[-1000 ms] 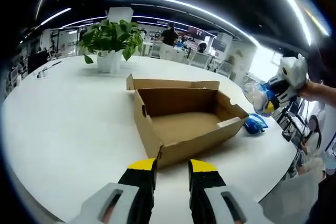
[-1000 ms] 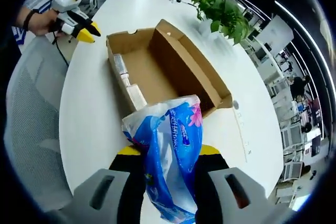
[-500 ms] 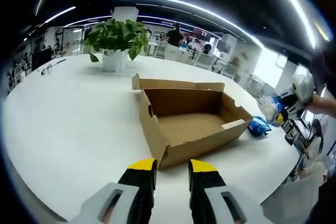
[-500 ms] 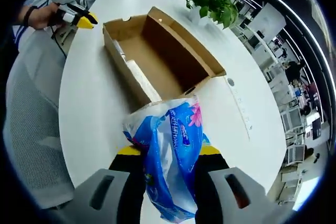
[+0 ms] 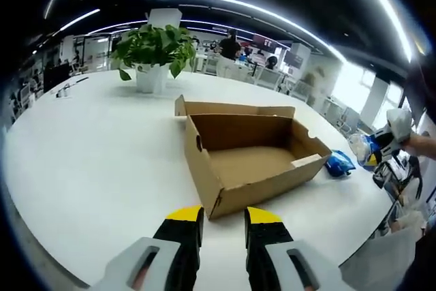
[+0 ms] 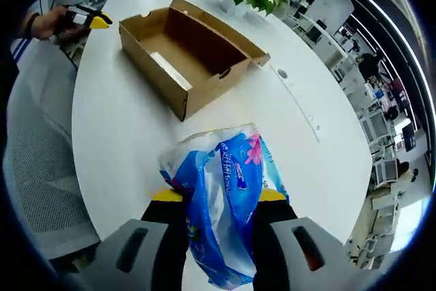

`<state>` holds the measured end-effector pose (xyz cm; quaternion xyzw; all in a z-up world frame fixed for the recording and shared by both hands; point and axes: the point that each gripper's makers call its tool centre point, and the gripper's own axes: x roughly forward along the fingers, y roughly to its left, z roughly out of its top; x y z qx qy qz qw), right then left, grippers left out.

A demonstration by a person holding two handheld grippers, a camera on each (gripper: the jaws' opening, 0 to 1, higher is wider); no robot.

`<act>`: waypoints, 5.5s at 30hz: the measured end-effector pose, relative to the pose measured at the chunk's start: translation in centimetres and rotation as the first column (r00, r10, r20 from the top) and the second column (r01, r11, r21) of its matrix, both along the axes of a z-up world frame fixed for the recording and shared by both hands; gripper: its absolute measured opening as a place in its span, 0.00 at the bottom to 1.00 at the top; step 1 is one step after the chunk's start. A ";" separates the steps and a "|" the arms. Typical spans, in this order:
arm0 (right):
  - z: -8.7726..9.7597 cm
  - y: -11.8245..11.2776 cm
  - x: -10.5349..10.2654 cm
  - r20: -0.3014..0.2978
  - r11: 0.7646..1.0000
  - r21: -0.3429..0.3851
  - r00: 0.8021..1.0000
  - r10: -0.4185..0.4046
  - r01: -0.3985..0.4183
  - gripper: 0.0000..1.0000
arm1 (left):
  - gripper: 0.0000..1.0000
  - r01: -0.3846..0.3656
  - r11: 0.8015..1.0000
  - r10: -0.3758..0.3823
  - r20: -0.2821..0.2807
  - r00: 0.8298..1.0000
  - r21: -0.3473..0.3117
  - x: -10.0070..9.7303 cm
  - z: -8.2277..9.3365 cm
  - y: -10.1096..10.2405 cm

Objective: Operate the shoe box by opening the lid, removing the specified soft item, and placing it in the target area until the item is outside and the box remains undamaged.

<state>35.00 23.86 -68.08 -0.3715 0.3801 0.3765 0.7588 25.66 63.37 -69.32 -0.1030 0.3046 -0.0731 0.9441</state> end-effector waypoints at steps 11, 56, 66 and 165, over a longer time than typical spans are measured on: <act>-1.7 -5.1 -1.5 -0.023 0.996 -0.016 0.995 -0.093 0.092 0.32 | 0.24 -0.012 1.000 0.012 -0.011 1.000 0.016 -0.1 -0.3 0.3; -4.8 -17.4 4.7 -0.066 0.970 -0.237 0.995 -0.075 0.057 0.34 | 0.24 -0.086 0.995 0.087 -0.016 0.996 0.057 -0.3 -0.2 2.0; -6.1 -17.8 5.8 -0.091 0.963 -0.269 0.995 -0.037 0.011 0.35 | 0.24 -0.083 0.994 0.085 -0.022 0.996 0.066 -0.2 -0.2 1.9; 0.2 7.6 4.1 -0.100 0.992 0.118 0.993 0.055 -0.043 0.35 | 0.35 0.135 0.991 -0.134 0.063 0.989 -0.008 0.3 0.7 -2.4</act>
